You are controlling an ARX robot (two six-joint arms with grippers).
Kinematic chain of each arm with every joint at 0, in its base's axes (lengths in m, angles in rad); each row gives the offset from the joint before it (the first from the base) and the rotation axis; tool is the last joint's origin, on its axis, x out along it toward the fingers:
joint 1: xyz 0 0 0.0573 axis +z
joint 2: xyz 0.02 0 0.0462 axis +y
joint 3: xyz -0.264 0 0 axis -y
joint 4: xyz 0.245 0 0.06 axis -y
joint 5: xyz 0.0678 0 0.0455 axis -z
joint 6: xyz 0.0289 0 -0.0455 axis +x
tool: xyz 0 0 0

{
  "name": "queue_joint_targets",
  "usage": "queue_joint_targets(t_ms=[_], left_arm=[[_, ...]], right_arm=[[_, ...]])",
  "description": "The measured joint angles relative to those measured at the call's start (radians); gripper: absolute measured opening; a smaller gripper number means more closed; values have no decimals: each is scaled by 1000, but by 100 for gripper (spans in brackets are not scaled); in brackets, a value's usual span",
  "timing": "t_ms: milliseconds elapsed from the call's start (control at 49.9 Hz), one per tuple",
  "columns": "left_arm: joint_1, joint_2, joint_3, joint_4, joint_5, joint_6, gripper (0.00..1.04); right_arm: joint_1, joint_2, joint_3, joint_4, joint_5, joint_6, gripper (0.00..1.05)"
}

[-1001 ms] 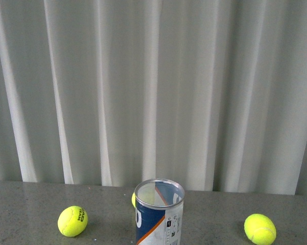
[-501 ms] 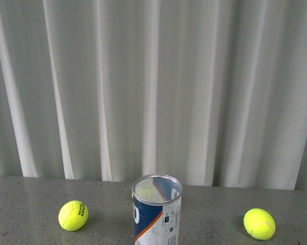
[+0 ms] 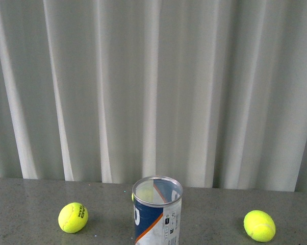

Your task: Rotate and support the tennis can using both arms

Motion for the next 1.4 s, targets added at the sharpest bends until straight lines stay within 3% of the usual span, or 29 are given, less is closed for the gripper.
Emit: queue_joint_targets(t_ms=[360, 460, 681, 741, 1261, 1401], left_arm=[[0, -114, 0, -115, 0, 0, 4], [0, -266, 0, -287, 0, 0, 4], [0, -286, 0, -293, 0, 0, 4], [0, -286, 0, -293, 0, 0, 10], [0, -286, 0, -293, 0, 0, 99], [0, -286, 0, -293, 0, 0, 98]], right_arm=[[0, 0, 0, 0, 0, 0, 98], [0, 0, 0, 0, 0, 0, 98], [0, 0, 0, 0, 0, 0, 98], [0, 0, 0, 0, 0, 0, 98], [0, 0, 0, 0, 0, 0, 98], [0, 0, 0, 0, 0, 0, 98]])
